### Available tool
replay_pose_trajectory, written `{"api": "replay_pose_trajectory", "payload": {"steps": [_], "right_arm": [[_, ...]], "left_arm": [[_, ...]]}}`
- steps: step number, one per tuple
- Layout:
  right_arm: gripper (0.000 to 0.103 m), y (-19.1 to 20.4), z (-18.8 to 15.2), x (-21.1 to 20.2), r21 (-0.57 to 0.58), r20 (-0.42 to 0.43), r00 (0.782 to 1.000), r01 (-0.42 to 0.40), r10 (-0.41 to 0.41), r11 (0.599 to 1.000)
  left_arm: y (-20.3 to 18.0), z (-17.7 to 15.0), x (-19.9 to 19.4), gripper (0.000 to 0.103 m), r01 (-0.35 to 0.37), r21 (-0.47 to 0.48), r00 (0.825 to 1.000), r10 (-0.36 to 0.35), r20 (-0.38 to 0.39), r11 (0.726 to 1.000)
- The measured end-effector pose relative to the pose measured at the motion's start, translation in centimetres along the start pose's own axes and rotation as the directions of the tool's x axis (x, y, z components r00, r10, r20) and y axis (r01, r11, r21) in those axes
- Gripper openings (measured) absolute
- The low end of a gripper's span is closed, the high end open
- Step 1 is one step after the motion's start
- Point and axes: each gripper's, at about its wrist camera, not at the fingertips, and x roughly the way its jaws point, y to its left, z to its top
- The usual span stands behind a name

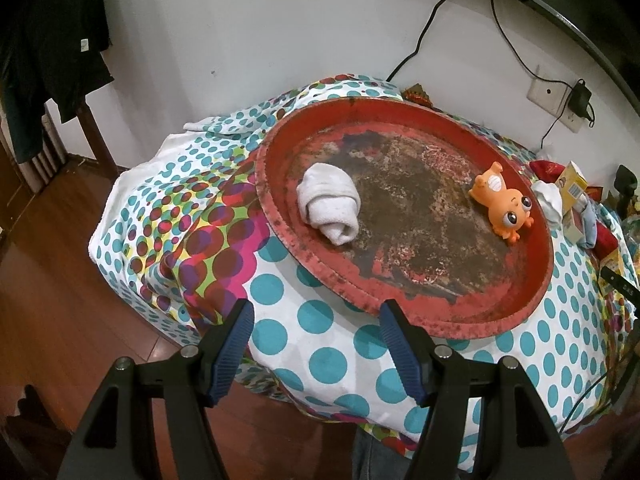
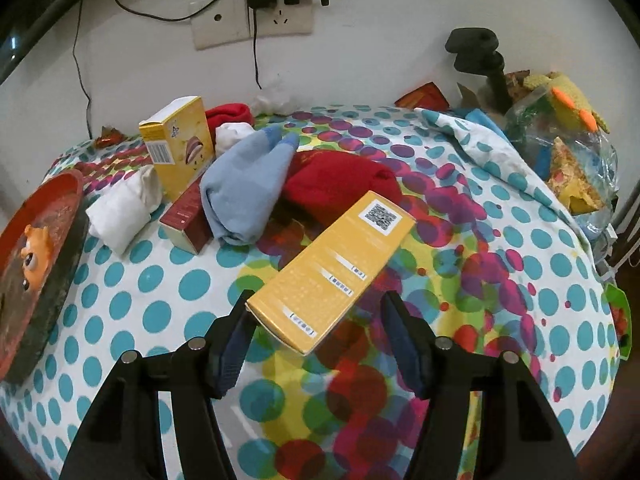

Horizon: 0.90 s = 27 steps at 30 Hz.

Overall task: Organize objects
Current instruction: 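Move the right gripper to the yellow box and grasp it, then lift the yellow box with the right gripper while left reaches the white cloth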

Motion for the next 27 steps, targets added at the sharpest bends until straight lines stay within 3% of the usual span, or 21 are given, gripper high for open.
{"api": "replay_pose_trajectory", "payload": {"steps": [3, 8, 10, 14, 19, 24, 27], "right_arm": [[0.046, -0.3, 0.0, -0.3, -0.048, 0.0, 0.999, -0.035, 0.035, 0.998], [0.043, 0.0, -0.3, -0.6, -0.153, 0.003, 0.999, -0.041, 0.042, 0.987], [0.041, 0.1, -0.3, -0.7, -0.183, -0.006, 0.997, -0.083, 0.083, 0.98], [0.045, 0.4, -0.3, -0.6, -0.233, -0.007, 1.0, -0.029, 0.028, 0.972], [0.051, -0.6, -0.3, -0.4, -0.127, -0.001, 1.0, 0.011, -0.011, 0.992], [0.05, -1.5, 0.1, 0.9, -0.018, -0.011, 1.0, -0.006, 0.006, 1.0], [0.032, -2.0, 0.2, 1.5, 0.046, -0.016, 0.999, -0.032, 0.032, 0.998]], "left_arm": [[-0.2, -0.1, 0.1, 0.067, -0.004, 0.006, 1.0, 0.004, -0.007, 1.0], [-0.4, -0.1, -0.1, 0.067, -0.005, 0.014, 1.0, 0.005, 0.002, 1.0], [-0.5, -0.1, -0.2, 0.067, -0.006, 0.018, 1.0, 0.006, 0.008, 1.0], [-0.6, 0.0, -0.2, 0.067, -0.005, 0.019, 1.0, 0.005, 0.012, 1.0], [-0.9, -0.1, -0.2, 0.067, -0.007, 0.02, 1.0, 0.006, 0.007, 1.0], [-1.2, -0.1, -0.5, 0.067, -0.009, 0.03, 1.0, 0.008, 0.027, 1.0], [-1.5, -0.2, -0.5, 0.067, -0.01, 0.043, 0.999, 0.009, 0.032, 0.999]]}}
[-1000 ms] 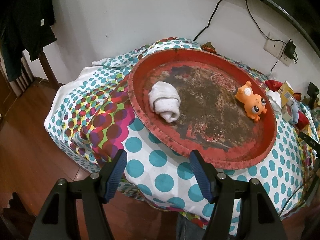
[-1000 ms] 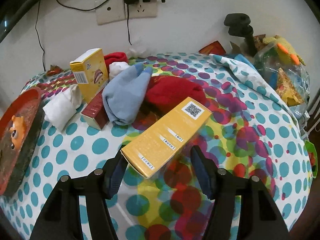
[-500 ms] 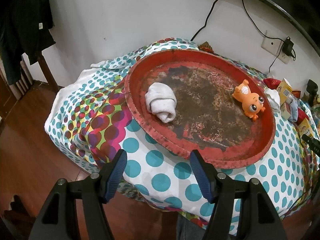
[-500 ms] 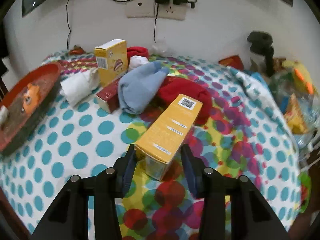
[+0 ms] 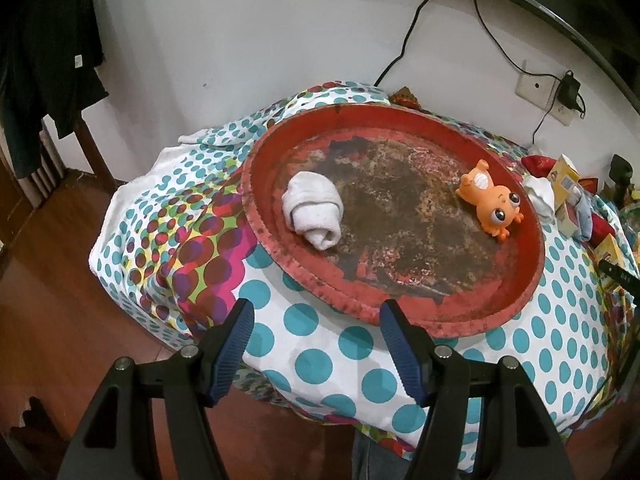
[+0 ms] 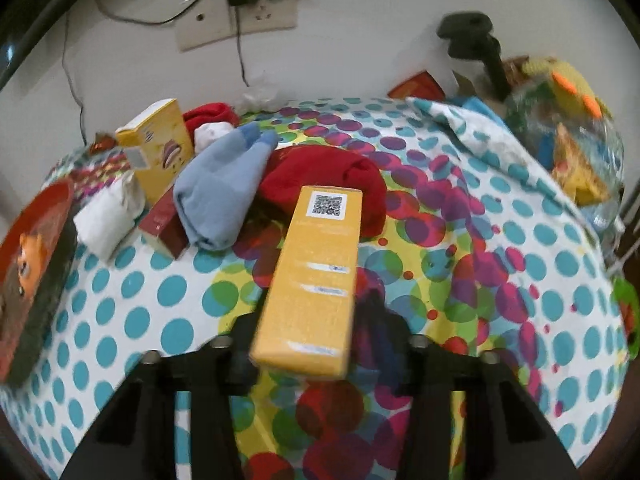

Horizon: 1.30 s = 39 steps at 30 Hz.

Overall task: Organize objects
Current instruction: 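Lift the yellow box with the right gripper while left reaches the white cloth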

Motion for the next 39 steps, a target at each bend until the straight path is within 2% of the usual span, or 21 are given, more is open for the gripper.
{"api": "replay_pose_trajectory", "payload": {"steps": [1, 8, 12, 15, 18, 23, 28, 31, 37, 39], "right_arm": [[0.029, -0.1, 0.0, 0.2, 0.005, -0.004, 1.0, -0.008, 0.008, 1.0], [0.028, 0.0, -0.1, 0.0, -0.102, 0.025, 1.0, 0.003, 0.0, 0.995], [0.028, -0.1, -0.1, -0.1, -0.157, 0.03, 1.0, 0.002, 0.002, 0.988], [0.029, -0.4, -0.1, 0.1, -0.149, 0.016, 1.0, -0.019, 0.022, 0.989], [0.028, -0.4, -0.1, 0.4, -0.151, 0.004, 1.0, -0.03, 0.031, 0.988], [0.029, -0.4, -0.1, 0.6, -0.15, -0.011, 0.999, -0.042, 0.041, 0.988], [0.029, -0.4, -0.1, 0.6, -0.151, -0.012, 0.999, -0.041, 0.04, 0.988], [0.029, -0.3, -0.1, 0.6, -0.152, -0.011, 0.999, -0.041, 0.04, 0.987], [0.03, -0.4, -0.1, 0.6, -0.15, -0.012, 0.999, -0.047, 0.046, 0.988], [0.03, -0.4, -0.1, 0.5, -0.144, -0.012, 0.999, -0.054, 0.052, 0.988]], "left_arm": [[-0.1, 0.0, 0.0, 0.067, 0.001, 0.001, 1.0, -0.001, 0.0, 1.0], [-1.5, -0.1, -0.5, 0.067, 0.017, 0.038, 1.0, -0.017, 0.012, 0.999], [-3.4, -0.4, -1.4, 0.067, 0.016, 0.085, 0.998, -0.021, 0.055, 0.996], [-4.8, -0.5, -1.9, 0.073, 0.069, 0.135, 0.995, -0.078, 0.067, 0.989], [-7.0, -0.7, -2.2, 0.073, 0.077, 0.196, 0.993, -0.094, 0.077, 0.977], [-11.1, 0.0, -2.4, 0.074, 0.125, 0.319, 0.988, -0.149, 0.051, 0.94], [-14.8, 1.6, -2.2, 0.077, 0.252, 0.358, 0.961, -0.275, 0.013, 0.899], [-17.6, 2.3, -1.6, 0.077, 0.272, 0.396, 0.956, -0.294, -0.005, 0.877], [-22.2, 2.9, 0.1, 0.08, 0.268, 0.465, 0.958, -0.283, -0.038, 0.844], [-23.4, 3.3, 1.0, 0.08, 0.286, 0.48, 0.954, -0.296, -0.058, 0.829]]}}
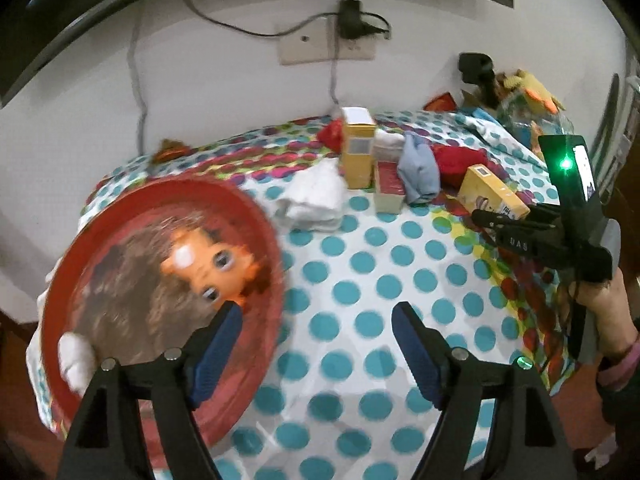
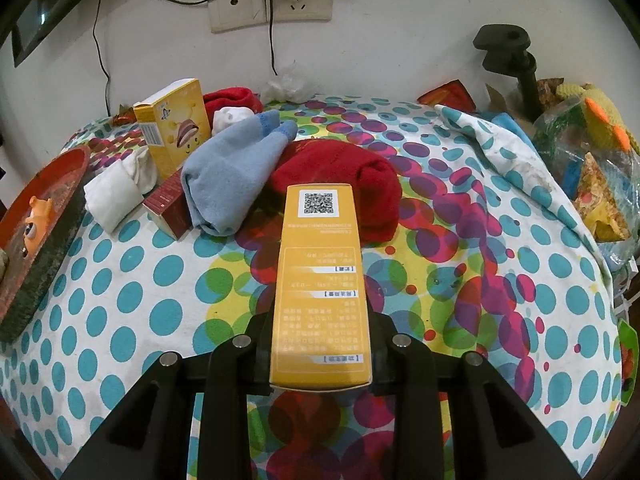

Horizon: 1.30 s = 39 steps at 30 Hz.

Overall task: Organize objects
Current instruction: 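Lift the yellow box with the right gripper while left reaches the white cloth, then grasp the white cloth with the left gripper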

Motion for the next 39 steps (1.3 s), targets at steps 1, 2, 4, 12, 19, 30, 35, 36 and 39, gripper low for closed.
{"api": "replay_pose_trajectory", "payload": {"steps": [1, 2, 4, 12, 19, 30, 35, 36, 39], "right_arm": [[0.03, 0.0, 0.0, 0.0, 0.003, 0.001, 1.0, -0.004, 0.004, 1.0], [0.03, -0.1, 0.0, 0.0, 0.006, 0.001, 1.0, -0.006, 0.006, 1.0], [0.03, -0.1, 0.0, 0.0, 0.009, 0.001, 1.0, -0.007, 0.007, 1.0], [0.029, -0.2, 0.0, 0.0, 0.015, 0.001, 1.0, 0.006, -0.006, 1.0], [0.029, -0.2, 0.0, 0.0, 0.013, 0.0, 1.0, 0.008, -0.008, 1.0], [0.03, -0.2, 0.1, -0.1, 0.014, 0.0, 1.0, 0.008, -0.008, 1.0], [0.03, -0.2, 0.1, -0.1, 0.015, 0.0, 1.0, 0.006, -0.006, 1.0], [0.03, -0.2, 0.1, -0.1, 0.015, 0.0, 1.0, 0.006, -0.006, 1.0], [0.03, -0.2, 0.1, -0.1, 0.014, -0.001, 1.0, 0.007, -0.007, 1.0]], "left_arm": [[-0.2, 0.8, 0.9, 0.08, 0.009, 0.002, 1.0, -0.009, -0.016, 1.0], [-0.4, 1.3, 1.4, 0.08, 0.013, 0.005, 1.0, -0.013, -0.022, 1.0], [-0.7, 2.6, 2.4, 0.08, 0.004, 0.018, 1.0, -0.004, -0.022, 1.0], [0.0, 7.0, 7.9, 0.08, 0.009, -0.022, 0.993, -0.012, -0.115, 1.0], [1.0, 8.6, 11.5, 0.08, -0.02, -0.046, 0.984, 0.011, -0.176, 0.999], [1.1, 9.9, 14.3, 0.08, -0.093, -0.074, 0.974, 0.076, -0.212, 0.993], [0.5, 9.9, 14.7, 0.08, -0.119, -0.043, 0.972, 0.107, -0.21, 0.992], [0.4, 9.8, 14.8, 0.08, -0.125, -0.032, 0.97, 0.116, -0.212, 0.992], [-0.2, 9.4, 15.3, 0.071, -0.135, -0.007, 0.964, 0.13, -0.233, 0.991]]}}
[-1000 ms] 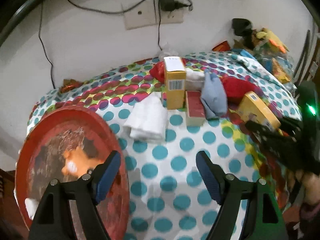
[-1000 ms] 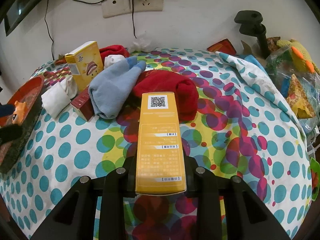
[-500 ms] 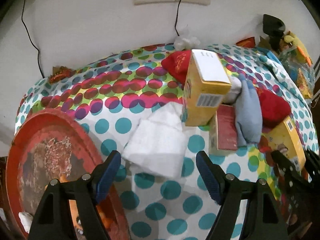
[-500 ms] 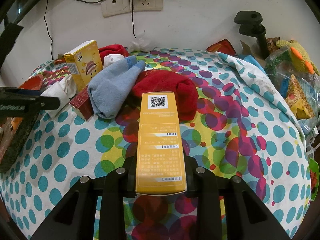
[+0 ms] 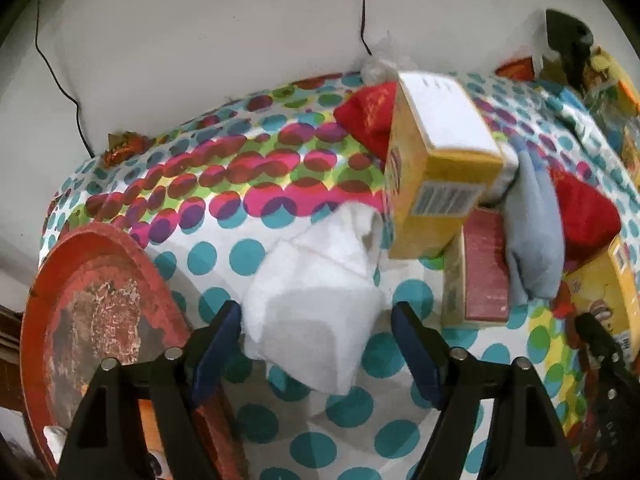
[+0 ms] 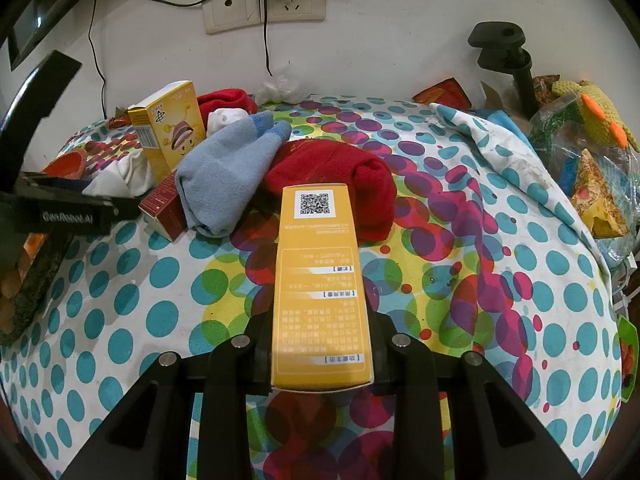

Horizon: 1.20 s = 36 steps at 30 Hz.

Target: Organize objects

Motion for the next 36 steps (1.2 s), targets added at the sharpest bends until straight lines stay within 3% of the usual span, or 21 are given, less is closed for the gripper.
{"api": "replay_pose_trajectory", "payload": {"steps": [2, 7, 12, 27, 36], "right_arm": [[0.03, 0.0, 0.0, 0.0, 0.0, 0.0, 1.0, 0.0, 0.0, 1.0], [0.03, 0.0, 0.1, 0.1, 0.003, 0.0, 1.0, 0.003, -0.003, 1.0], [0.031, 0.0, 0.1, 0.1, 0.003, 0.0, 1.0, 0.003, -0.003, 1.0], [0.033, 0.1, 0.3, 0.2, 0.0, -0.002, 1.0, 0.004, -0.004, 1.0], [0.033, 0.1, 0.2, 0.2, 0.0, -0.001, 1.0, 0.003, -0.003, 1.0]], "left_arm": [[-0.1, -0.1, -0.3, 0.047, -0.014, -0.009, 1.0, 0.014, 0.025, 1.0], [0.2, -0.4, -0.8, 0.041, -0.002, -0.031, 0.999, 0.003, 0.036, 1.0], [0.4, -0.8, -1.3, 0.039, 0.02, -0.065, 0.999, -0.018, 0.038, 0.998], [-1.1, -4.0, -2.8, 0.039, -0.008, -0.038, 0.997, 0.011, 0.083, 0.999], [-1.2, -5.9, -4.2, 0.039, 0.05, -0.044, 0.994, -0.045, 0.099, 0.998]]}}
